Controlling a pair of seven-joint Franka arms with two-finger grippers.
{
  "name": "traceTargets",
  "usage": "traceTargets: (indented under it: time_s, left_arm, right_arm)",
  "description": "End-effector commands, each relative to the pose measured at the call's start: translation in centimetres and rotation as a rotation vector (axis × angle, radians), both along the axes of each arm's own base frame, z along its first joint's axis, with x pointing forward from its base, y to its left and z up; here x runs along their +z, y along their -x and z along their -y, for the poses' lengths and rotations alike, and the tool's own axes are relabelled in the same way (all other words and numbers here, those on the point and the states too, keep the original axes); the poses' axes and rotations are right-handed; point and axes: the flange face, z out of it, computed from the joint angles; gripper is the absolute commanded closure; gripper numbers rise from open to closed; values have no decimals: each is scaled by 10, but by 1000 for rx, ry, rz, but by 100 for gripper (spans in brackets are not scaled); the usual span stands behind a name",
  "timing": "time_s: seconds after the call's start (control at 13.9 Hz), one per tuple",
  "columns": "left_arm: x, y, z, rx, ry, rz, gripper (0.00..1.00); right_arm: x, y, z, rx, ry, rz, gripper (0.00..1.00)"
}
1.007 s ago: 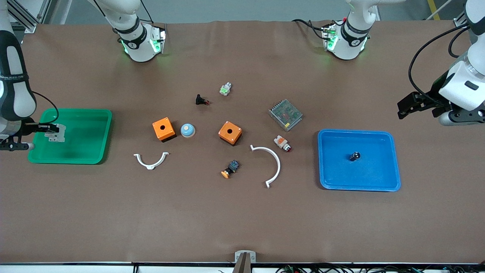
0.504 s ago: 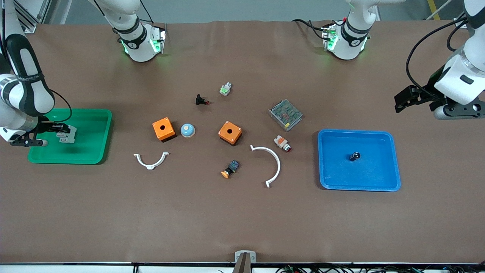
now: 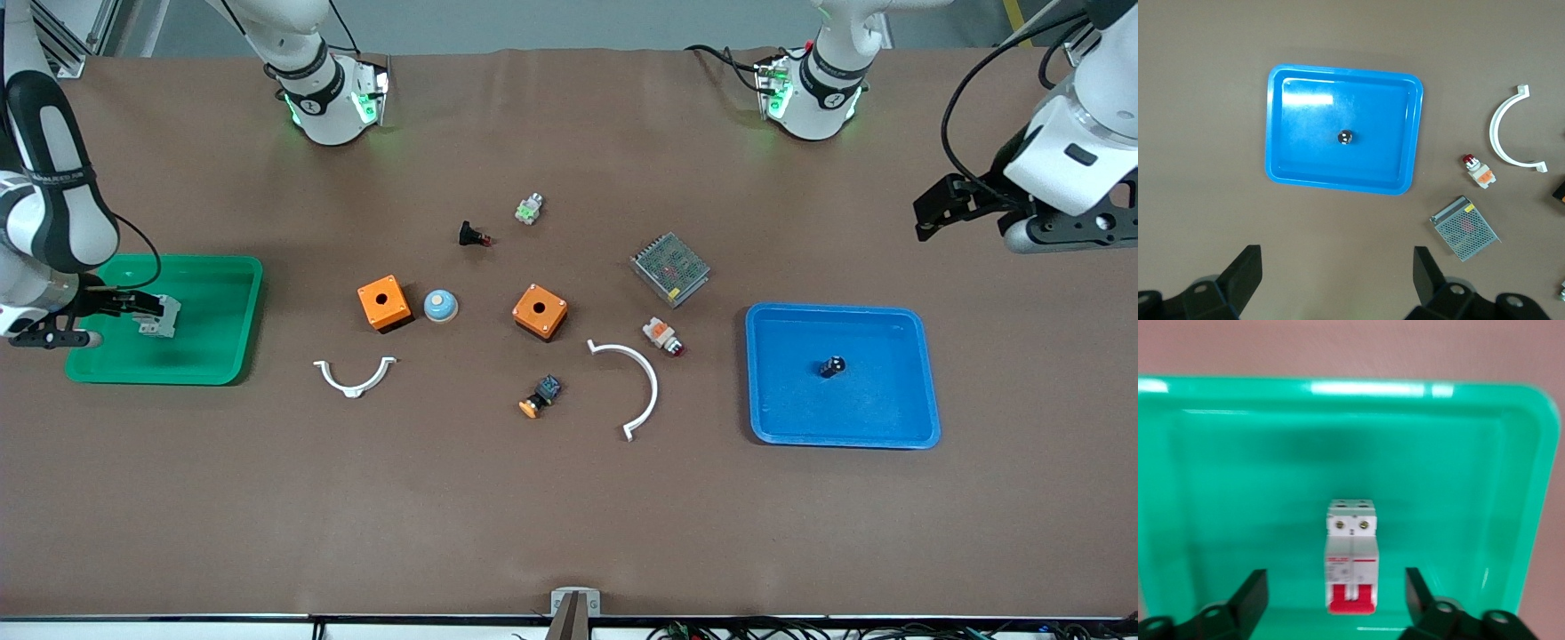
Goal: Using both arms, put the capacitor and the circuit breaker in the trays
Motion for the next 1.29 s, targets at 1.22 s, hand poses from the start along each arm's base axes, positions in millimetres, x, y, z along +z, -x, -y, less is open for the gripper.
traceTargets:
  time_s: [1.22]
  left_arm:
    - [13,21,-29,-93,49,7,0]
  right_arm:
    - [329,-23,-222,-59,-18,114,0]
